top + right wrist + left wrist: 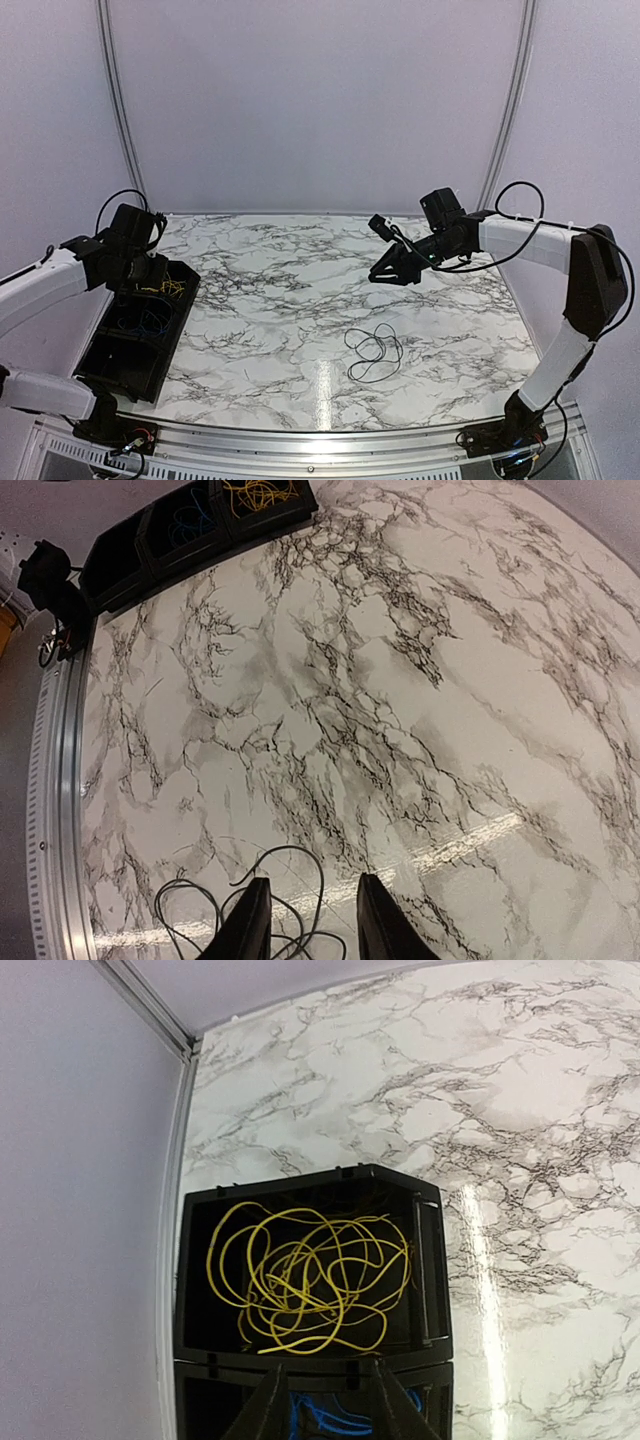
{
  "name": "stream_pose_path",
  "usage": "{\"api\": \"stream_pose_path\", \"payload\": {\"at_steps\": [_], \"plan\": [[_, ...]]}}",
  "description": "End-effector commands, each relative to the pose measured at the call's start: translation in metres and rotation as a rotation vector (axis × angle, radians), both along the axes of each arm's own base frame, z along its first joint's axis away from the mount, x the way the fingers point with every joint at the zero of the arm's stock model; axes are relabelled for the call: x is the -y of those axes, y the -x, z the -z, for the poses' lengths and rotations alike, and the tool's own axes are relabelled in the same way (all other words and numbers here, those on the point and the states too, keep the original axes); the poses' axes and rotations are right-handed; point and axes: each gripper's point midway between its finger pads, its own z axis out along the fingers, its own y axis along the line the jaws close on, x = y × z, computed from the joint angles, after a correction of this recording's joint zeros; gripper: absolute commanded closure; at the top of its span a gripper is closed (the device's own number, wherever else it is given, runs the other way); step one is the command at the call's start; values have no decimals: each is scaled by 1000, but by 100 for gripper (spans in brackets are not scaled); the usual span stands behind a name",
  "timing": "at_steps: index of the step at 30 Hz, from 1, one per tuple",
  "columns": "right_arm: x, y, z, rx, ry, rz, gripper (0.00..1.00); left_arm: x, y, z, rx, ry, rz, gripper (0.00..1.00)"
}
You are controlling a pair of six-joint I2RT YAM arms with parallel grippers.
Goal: Untangle the cables
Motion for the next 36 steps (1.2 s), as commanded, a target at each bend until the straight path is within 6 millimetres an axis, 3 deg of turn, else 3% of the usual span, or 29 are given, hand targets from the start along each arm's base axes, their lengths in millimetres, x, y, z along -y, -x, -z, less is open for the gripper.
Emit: {"api": "stream_pose_path", "payload": {"at_steps": [1,6,12,18,23,26,29,33,36], "plan": [[-6,-4,-12,35,-3,-14,70,15,-8,37,-89,70,-15,76],[-6,-5,-11,36,1,-15,70,6,4,64,-215,-27,-26,88],[-7,-4,-8,26,3,-20,70,-3,12,70,-278,-83,-56,99],[-7,-4,-9,33,7,-20,70,-18,27,91,-423,-178,-119,99],[-7,-5,-6,25,9,-19,70,-23,25,85,-456,-219,-155,97],[-7,-5,-6,26,11,-18,70,-18,15,66,-415,-199,-164,94],[-6,-5,-5,29,16,-15,70,1,-1,31,-299,-138,-139,90],[-5,-7,-1,27,26,-10,70,53,-23,-31,-98,-38,-13,78],[-3,-10,2,41,49,-3,69,111,-32,-78,74,59,179,68]]}}
